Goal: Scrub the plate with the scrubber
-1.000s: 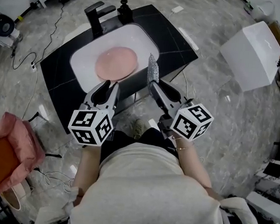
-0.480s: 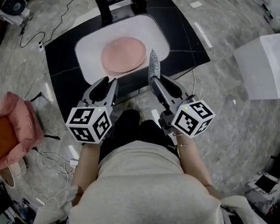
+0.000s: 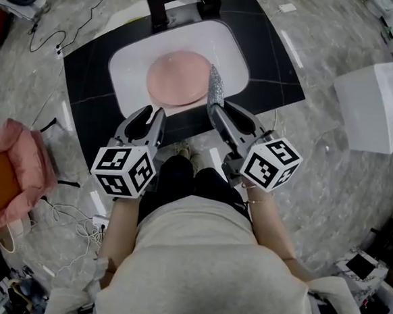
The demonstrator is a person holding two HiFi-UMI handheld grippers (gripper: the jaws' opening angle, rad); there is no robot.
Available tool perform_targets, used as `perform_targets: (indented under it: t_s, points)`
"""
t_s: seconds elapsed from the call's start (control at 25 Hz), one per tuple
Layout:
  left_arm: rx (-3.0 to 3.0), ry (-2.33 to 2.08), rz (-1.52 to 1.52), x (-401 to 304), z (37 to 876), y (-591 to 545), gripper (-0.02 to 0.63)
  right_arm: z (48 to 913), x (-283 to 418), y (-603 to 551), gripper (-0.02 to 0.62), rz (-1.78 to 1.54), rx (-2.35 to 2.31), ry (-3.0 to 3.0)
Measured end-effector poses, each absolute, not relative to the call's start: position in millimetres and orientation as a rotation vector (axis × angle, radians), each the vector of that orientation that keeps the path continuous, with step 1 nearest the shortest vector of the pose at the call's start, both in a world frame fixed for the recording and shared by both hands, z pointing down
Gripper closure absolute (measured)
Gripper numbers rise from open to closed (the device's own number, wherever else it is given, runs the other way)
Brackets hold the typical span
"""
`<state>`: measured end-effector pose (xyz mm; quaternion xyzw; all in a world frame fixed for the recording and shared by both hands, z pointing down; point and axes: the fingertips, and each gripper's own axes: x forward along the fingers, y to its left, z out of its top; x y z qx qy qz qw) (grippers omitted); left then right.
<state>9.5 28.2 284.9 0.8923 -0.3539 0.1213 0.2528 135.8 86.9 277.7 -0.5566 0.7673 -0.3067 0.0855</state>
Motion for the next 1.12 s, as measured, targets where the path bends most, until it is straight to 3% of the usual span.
perform_targets:
  t_s: [1.12]
  points:
    - [2.167, -1.035, 0.328, -6, 345, -112, 0.485, 309, 133, -64, 0.517, -1.079, -1.672, 2.458]
